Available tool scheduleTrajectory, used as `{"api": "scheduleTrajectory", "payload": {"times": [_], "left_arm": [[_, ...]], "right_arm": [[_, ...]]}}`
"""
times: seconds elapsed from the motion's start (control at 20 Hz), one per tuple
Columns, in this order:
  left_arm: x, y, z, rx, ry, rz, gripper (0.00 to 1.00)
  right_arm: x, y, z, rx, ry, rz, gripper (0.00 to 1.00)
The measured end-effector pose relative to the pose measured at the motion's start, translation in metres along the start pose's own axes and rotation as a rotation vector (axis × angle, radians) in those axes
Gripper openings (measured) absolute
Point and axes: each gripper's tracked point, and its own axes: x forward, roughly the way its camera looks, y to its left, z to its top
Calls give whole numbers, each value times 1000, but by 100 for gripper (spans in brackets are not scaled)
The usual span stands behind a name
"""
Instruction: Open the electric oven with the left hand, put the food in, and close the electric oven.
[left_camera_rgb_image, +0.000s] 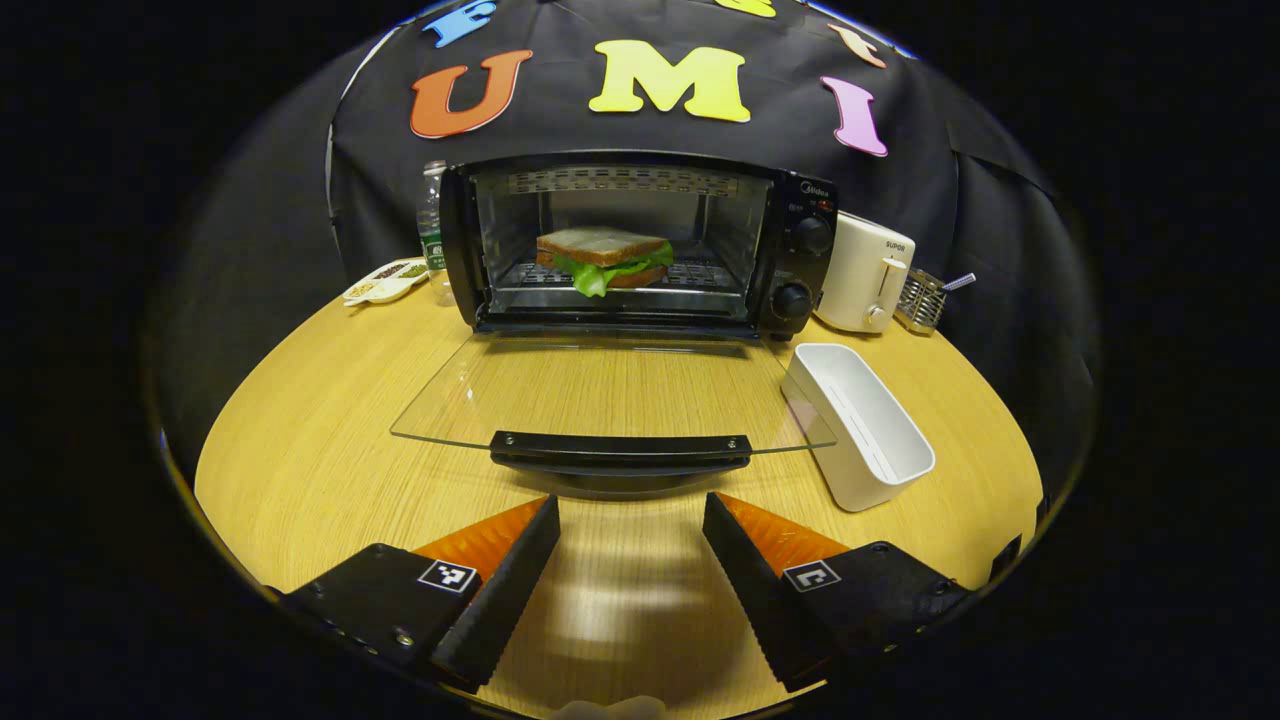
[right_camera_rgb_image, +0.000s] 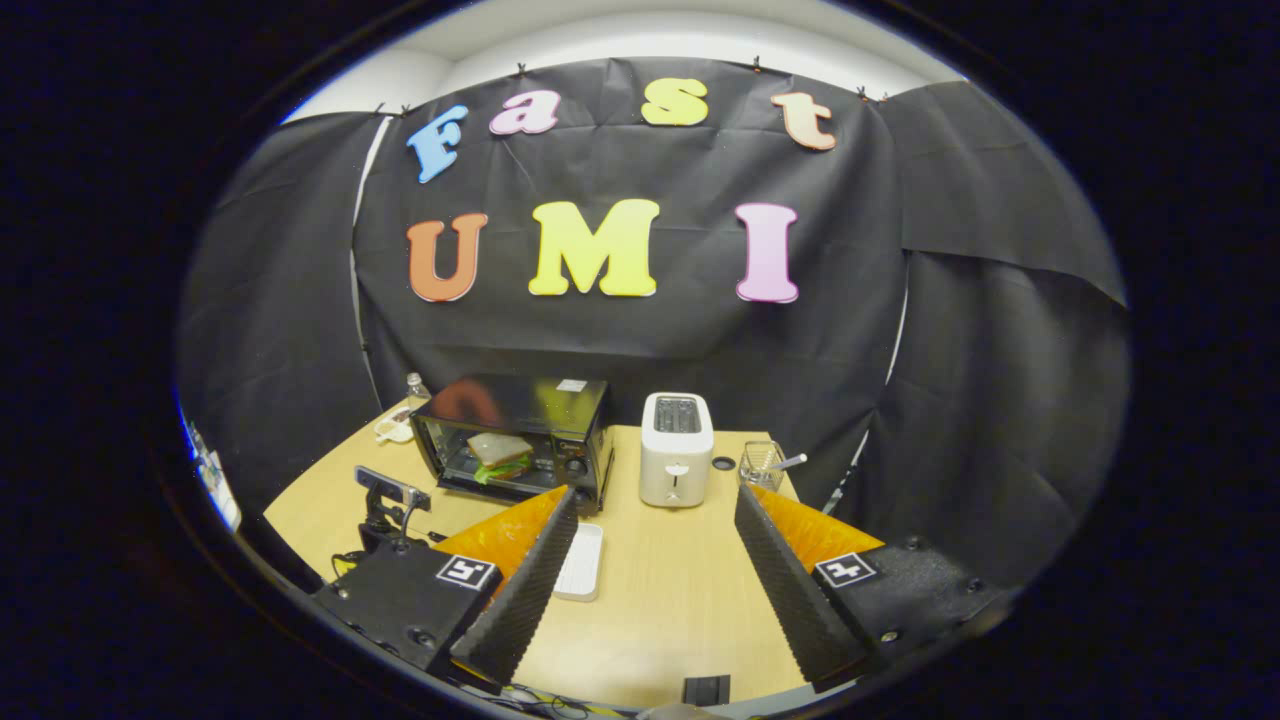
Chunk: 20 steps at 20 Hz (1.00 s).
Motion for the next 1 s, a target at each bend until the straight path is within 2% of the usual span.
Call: {"api": "scheduleTrajectory", "payload": {"times": [0.6,0.65,0.7,1.0], "left_arm": [[17,3,2,-18,40,-14,95],[16,2,3,-22,42,-16,100],[14,2,7,-24,42,-19,95],[1,1,31,-29,15,-20,95]], "right_arm": [[20,-12,-5,28,22,-42,100],[22,-14,-5,33,26,-42,100],[23,-14,-5,34,27,-40,100],[28,-12,2,33,21,-18,100]]}}
